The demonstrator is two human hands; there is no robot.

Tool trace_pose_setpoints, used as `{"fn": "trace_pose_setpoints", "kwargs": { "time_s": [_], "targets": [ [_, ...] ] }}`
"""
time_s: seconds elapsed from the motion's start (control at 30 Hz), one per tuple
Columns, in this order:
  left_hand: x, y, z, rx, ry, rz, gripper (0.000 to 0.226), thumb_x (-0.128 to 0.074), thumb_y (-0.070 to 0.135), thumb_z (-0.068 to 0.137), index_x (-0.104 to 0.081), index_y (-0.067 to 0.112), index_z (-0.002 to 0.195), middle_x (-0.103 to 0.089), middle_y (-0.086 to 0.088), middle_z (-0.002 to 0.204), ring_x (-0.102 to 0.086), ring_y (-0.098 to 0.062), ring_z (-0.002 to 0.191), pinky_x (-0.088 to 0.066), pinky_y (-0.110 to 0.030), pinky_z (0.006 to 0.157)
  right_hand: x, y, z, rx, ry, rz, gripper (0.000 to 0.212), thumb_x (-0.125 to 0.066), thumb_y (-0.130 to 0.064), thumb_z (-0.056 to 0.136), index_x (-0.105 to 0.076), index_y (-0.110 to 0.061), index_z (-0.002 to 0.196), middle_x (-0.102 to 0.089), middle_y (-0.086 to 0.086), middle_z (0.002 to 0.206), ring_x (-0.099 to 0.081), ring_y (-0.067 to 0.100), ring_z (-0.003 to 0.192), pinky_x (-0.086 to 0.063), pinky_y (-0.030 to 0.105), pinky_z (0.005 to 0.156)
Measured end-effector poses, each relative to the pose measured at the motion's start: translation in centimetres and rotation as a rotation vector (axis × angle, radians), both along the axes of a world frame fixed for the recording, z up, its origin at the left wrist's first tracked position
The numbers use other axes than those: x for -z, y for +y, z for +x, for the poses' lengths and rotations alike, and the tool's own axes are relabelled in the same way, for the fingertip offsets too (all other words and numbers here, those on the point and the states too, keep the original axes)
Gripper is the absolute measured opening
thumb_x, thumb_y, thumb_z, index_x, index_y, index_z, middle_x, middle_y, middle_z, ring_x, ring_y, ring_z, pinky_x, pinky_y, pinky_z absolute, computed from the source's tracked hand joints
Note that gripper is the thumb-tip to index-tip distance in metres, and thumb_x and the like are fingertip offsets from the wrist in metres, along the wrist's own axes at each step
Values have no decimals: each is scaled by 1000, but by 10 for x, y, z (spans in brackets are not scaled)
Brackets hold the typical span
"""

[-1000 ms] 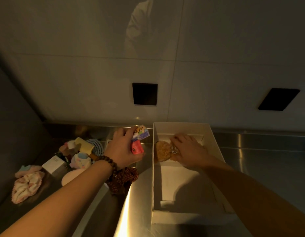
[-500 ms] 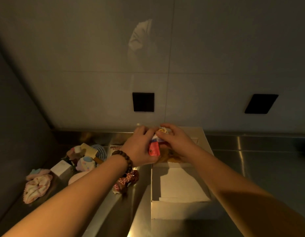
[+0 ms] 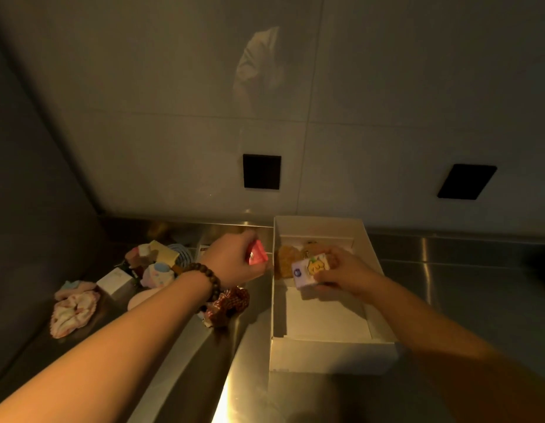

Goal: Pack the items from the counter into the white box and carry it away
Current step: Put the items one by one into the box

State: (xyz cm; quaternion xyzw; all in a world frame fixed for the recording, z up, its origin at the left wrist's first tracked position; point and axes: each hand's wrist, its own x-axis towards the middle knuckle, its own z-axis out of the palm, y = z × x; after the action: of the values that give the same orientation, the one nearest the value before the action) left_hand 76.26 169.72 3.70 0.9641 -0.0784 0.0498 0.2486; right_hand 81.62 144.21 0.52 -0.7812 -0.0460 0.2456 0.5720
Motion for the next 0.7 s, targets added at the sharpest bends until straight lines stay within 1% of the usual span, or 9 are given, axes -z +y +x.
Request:
{"fn": "trace_pose_setpoints", "kwargs": {
  "time_s": [0.07, 0.1, 0.23, 0.3, 0.4, 0.5, 0.6, 0.63, 0.7],
  "targets": [
    [4, 3, -1, -22, 3, 28, 41, -67, 52, 76, -50, 28, 105, -51, 12, 88, -53, -9, 80, -47, -23, 65, 26, 3, -3, -104, 72, -48, 56, -75, 2, 74, -55, -39, 108, -56, 0, 113, -62, 18, 94, -57, 22, 61],
    [6, 4, -2, -28, -5, 31, 39, -67, 53, 76, -49, 29, 101, -51, 13, 85, -52, -7, 77, -46, -21, 63, 37, 7, -3, -144, 109, -56, 59, -76, 3, 73, -54, -34, 113, -54, 0, 115, -61, 20, 97, -58, 24, 63],
    [11, 7, -4, -30, -15, 19, 36, -66, 53, 77, -44, 34, 97, -45, 19, 78, -46, -1, 71, -33, -12, 55, 66, 25, 5, -124, 104, -111, 66, -78, 7, 70, -50, -17, 125, -50, 12, 126, -55, 32, 115, -57, 44, 85],
    [13, 8, -4, -30, -16, 12, 35, -66, 52, 77, -44, 33, 97, -45, 20, 77, -47, -2, 72, -33, -12, 55, 69, 32, 12, -119, -21, -208, 65, -81, -1, 69, -51, -12, 126, -54, 12, 125, -56, 31, 115, -56, 45, 89],
    [17, 10, -2, -35, 6, 2, 38, -66, 53, 77, -50, 30, 103, -50, 17, 82, -51, -4, 76, -42, -14, 60, 69, 40, 16, -307, -353, -606, 65, -84, -26, 68, -53, -16, 125, -60, 5, 119, -58, 22, 109, -53, 39, 90],
    [20, 10, 1, -35, 15, -3, 42, -65, 54, 76, -51, 28, 106, -52, 15, 86, -52, -5, 79, -45, -16, 63, 69, 47, 15, -357, -458, -807, 71, -83, -36, 69, -47, -16, 128, -60, 5, 119, -59, 24, 107, -52, 36, 86],
    [19, 7, 4, -28, -28, -8, 40, -66, 55, 76, -51, 31, 104, -49, 17, 86, -48, -3, 79, -36, -11, 60, 68, 44, 16, -343, -359, -692, 77, -83, -31, 69, -42, -18, 133, -58, 4, 122, -58, 24, 110, -52, 39, 91],
    [18, 5, 5, -21, -49, -9, 41, -66, 54, 76, -53, 30, 106, -48, 17, 87, -47, -3, 80, -34, -10, 60, 63, 42, 16, -333, -319, -634, 72, -83, -30, 70, -46, -20, 130, -59, 3, 120, -59, 22, 107, -53, 38, 90],
    [14, 2, 6, -3, -75, -2, 43, -67, 53, 76, -56, 28, 110, -48, 17, 90, -46, -3, 83, -32, -9, 62, 47, 39, 16, -285, -324, -609, 43, -78, -31, 75, -58, -23, 112, -65, -1, 103, -62, 14, 89, -55, 31, 73]
  ]
}}
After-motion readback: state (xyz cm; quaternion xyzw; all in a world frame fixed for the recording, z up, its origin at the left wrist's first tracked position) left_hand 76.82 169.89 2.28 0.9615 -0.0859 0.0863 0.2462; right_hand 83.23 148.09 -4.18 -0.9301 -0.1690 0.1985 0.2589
